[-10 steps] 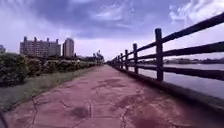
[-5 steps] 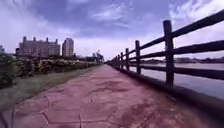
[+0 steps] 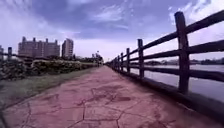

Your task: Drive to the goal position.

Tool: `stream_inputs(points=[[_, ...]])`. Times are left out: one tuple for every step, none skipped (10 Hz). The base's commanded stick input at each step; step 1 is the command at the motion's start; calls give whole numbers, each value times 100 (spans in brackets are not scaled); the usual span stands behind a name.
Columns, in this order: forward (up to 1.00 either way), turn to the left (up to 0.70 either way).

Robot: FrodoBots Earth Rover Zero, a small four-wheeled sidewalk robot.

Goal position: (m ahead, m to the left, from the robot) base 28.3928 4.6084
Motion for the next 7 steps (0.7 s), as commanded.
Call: stream_inputs(points=[[100,0],[100,0],[99,0],[97,4],[97,19],[97,37],[97,37]])
